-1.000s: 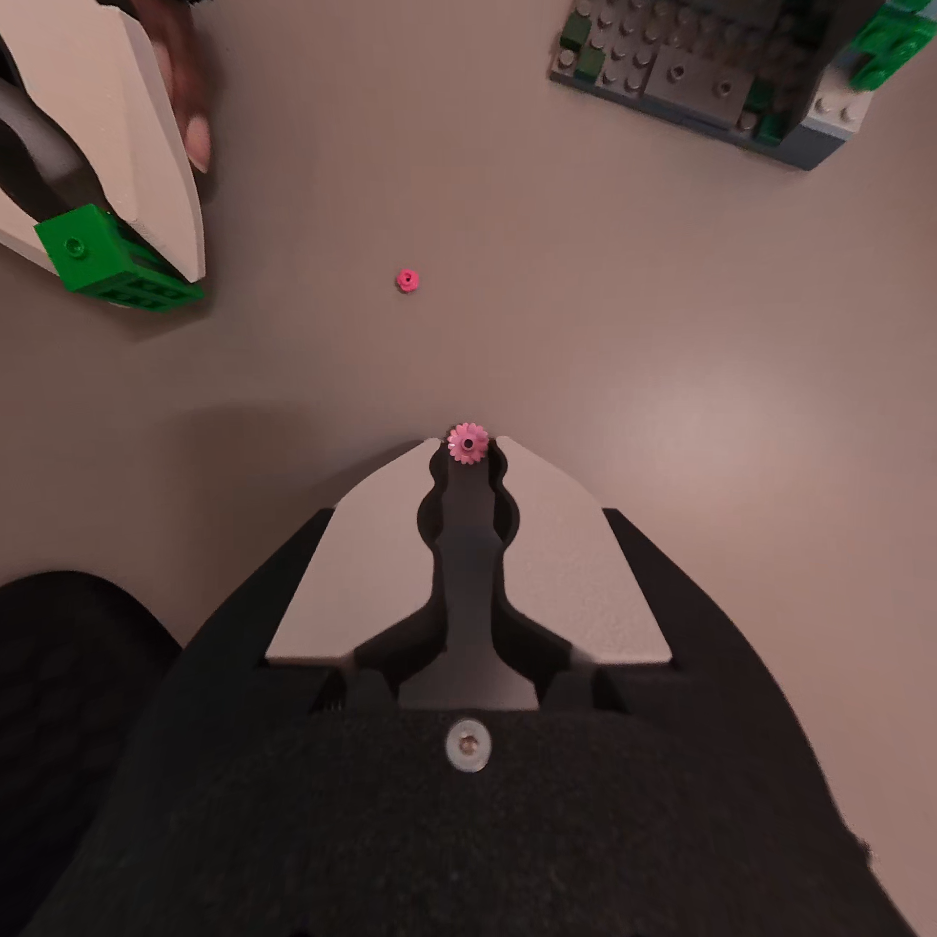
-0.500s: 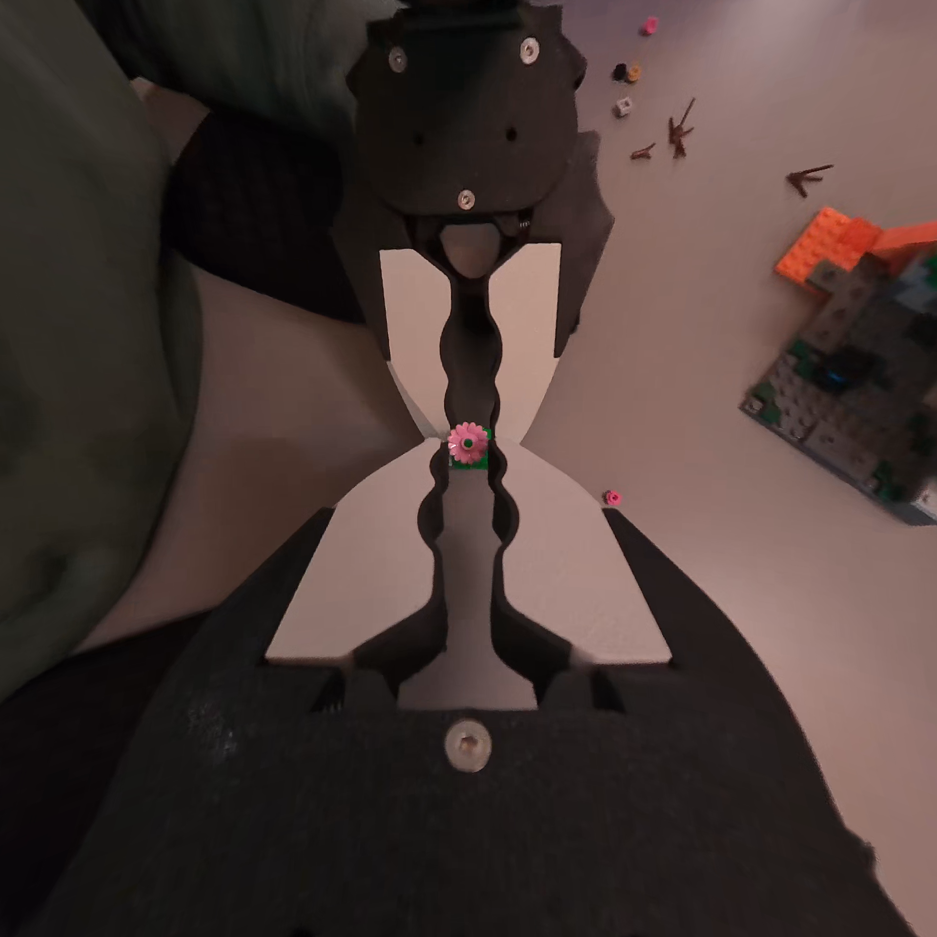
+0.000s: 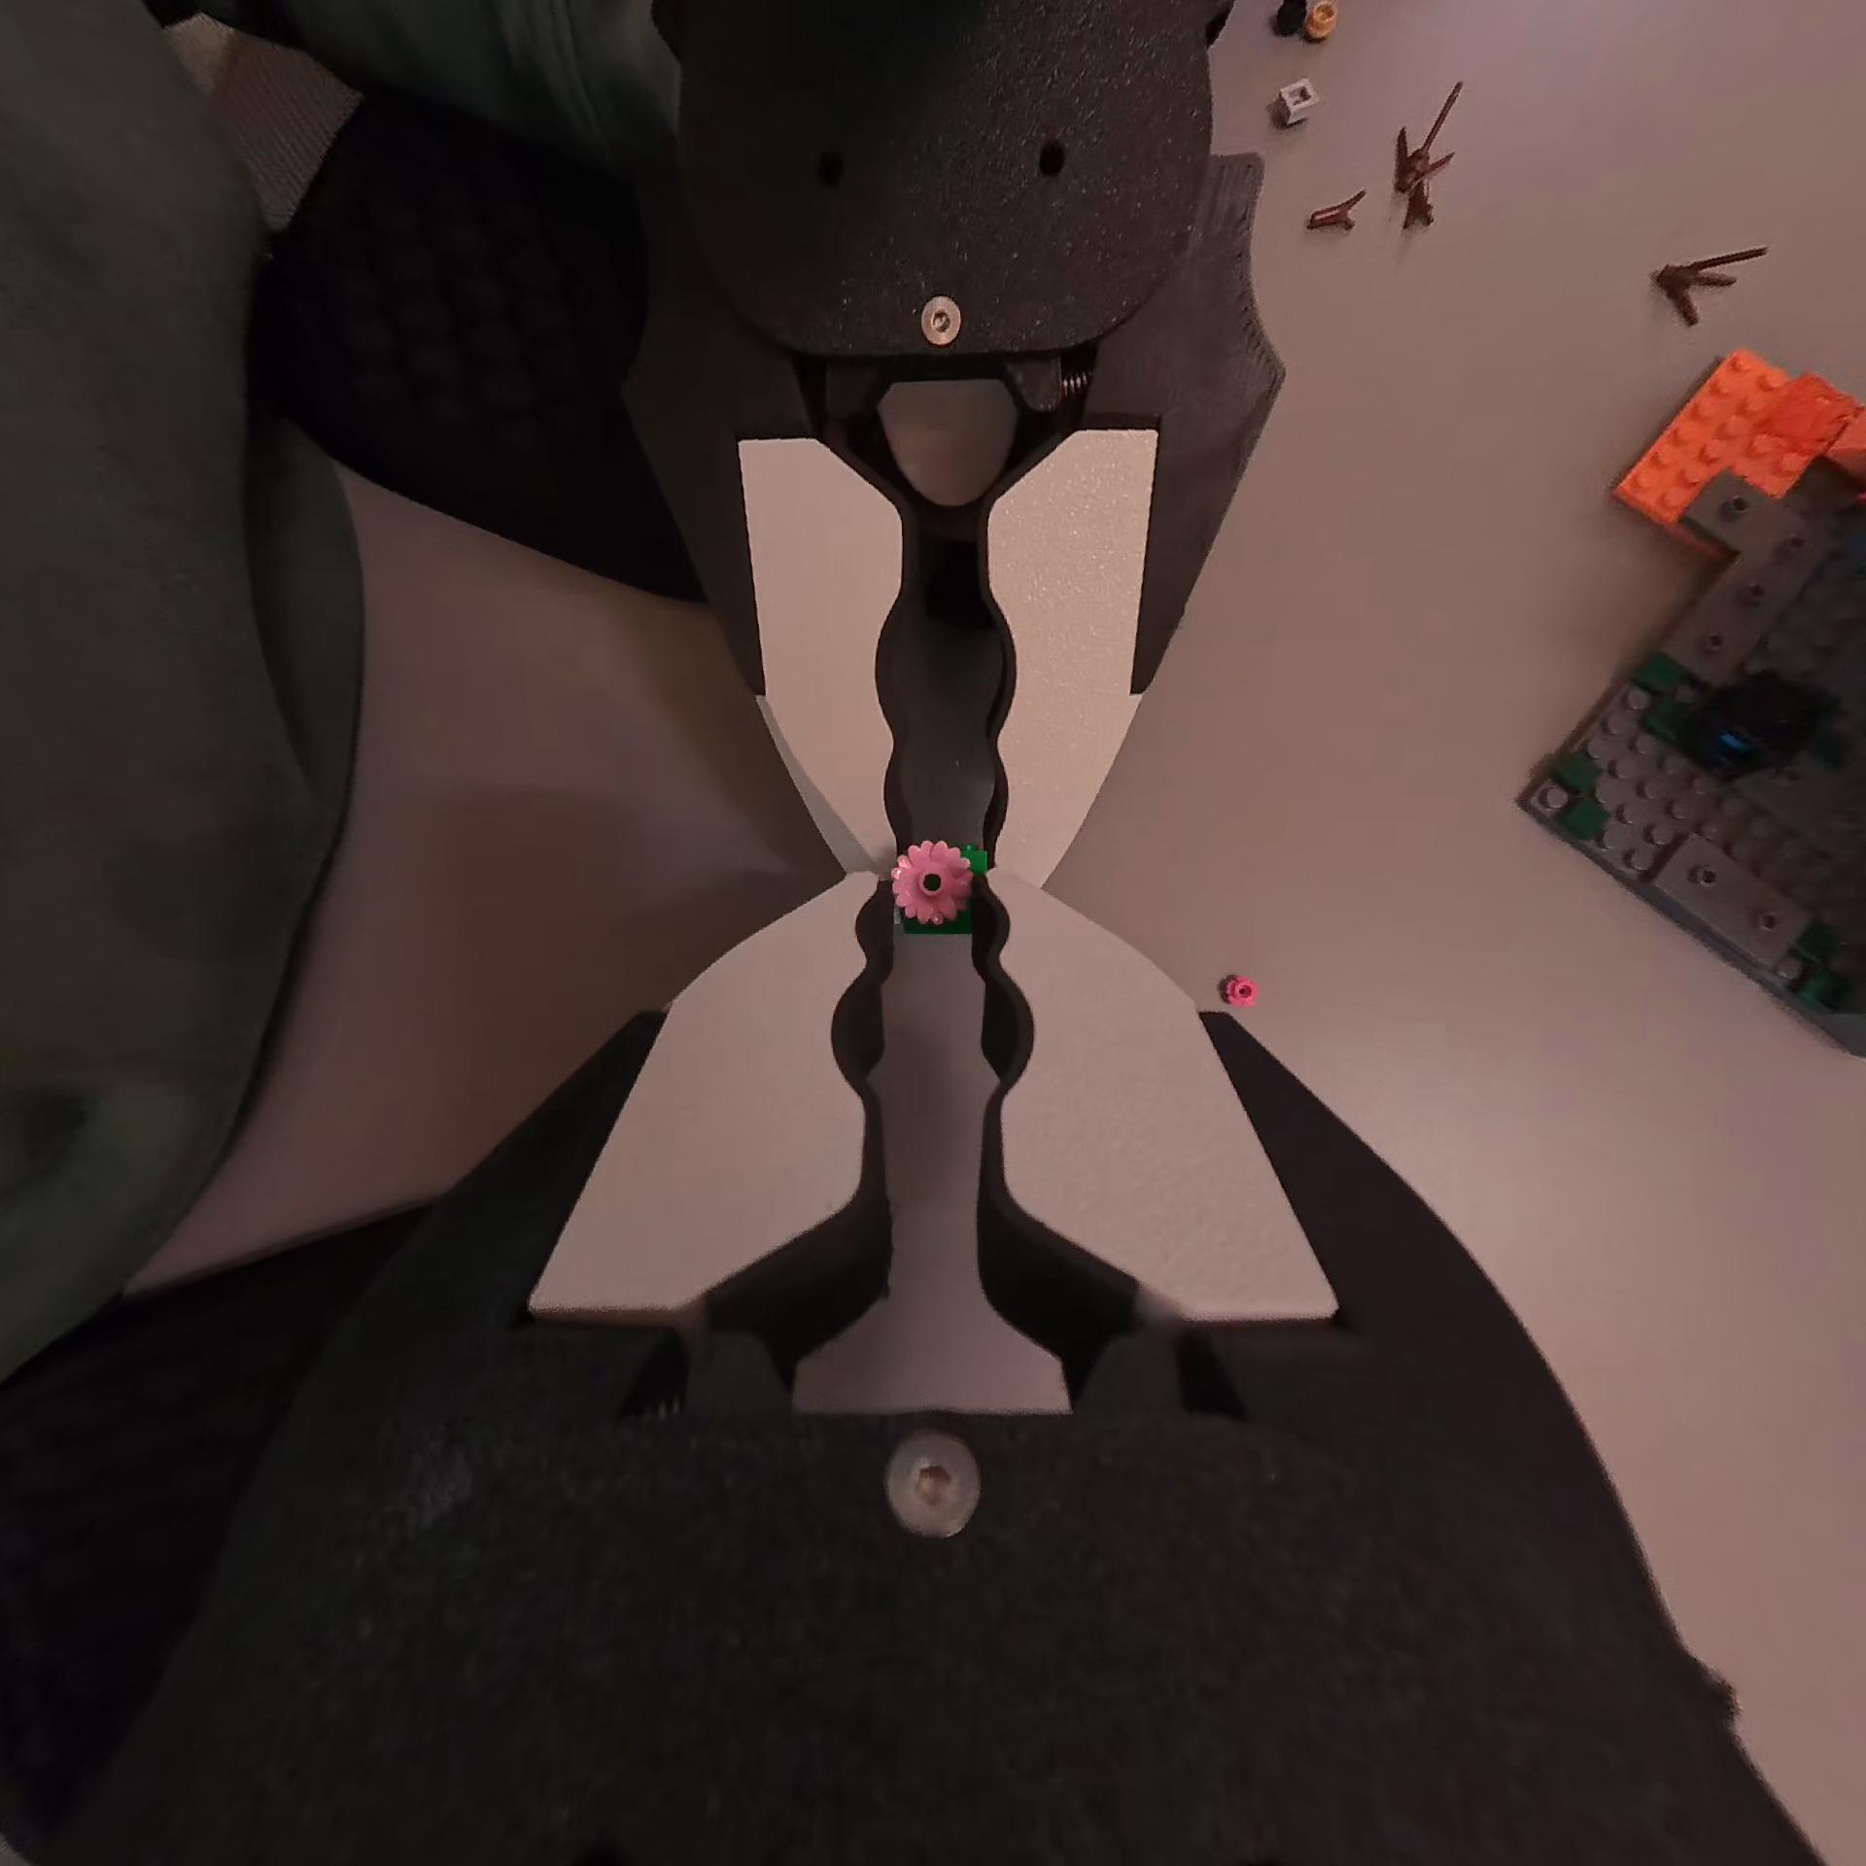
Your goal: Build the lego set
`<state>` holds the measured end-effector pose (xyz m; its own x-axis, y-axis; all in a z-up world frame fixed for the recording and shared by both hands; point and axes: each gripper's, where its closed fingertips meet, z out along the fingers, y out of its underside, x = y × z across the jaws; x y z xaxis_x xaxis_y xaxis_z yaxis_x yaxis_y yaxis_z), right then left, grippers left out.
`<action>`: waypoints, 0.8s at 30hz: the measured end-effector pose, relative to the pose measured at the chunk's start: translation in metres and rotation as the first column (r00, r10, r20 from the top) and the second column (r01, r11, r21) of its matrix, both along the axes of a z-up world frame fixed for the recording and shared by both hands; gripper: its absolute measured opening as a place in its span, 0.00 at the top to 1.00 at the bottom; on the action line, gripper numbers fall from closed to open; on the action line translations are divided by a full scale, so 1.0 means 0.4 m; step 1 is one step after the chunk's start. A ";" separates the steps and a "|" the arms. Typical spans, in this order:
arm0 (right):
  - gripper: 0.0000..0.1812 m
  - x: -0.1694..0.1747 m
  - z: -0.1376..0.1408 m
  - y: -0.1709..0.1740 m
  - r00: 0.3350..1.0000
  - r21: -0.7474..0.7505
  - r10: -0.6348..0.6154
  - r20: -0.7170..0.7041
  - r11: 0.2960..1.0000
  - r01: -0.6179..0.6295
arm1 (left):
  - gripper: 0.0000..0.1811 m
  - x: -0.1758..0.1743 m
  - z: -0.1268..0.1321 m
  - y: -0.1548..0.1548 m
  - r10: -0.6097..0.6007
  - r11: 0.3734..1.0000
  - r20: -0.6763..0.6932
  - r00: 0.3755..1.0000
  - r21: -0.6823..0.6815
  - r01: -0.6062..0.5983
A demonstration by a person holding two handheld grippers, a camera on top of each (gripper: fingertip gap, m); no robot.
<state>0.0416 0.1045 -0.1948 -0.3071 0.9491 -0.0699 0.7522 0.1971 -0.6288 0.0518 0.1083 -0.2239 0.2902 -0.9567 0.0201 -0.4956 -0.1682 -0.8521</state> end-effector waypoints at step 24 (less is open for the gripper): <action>0.92 0.003 -0.001 0.008 0.997 0.038 0.007 0.077 0.999 -0.010 | 0.91 -0.002 0.004 0.004 0.015 1.000 -0.005 1.000 0.015 -0.015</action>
<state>0.0427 0.1078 -0.1953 -0.3103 0.9489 -0.0573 0.7964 0.2266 -0.5607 0.0511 0.1099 -0.2223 0.3048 -0.9524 0.0048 -0.4972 -0.1634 -0.8521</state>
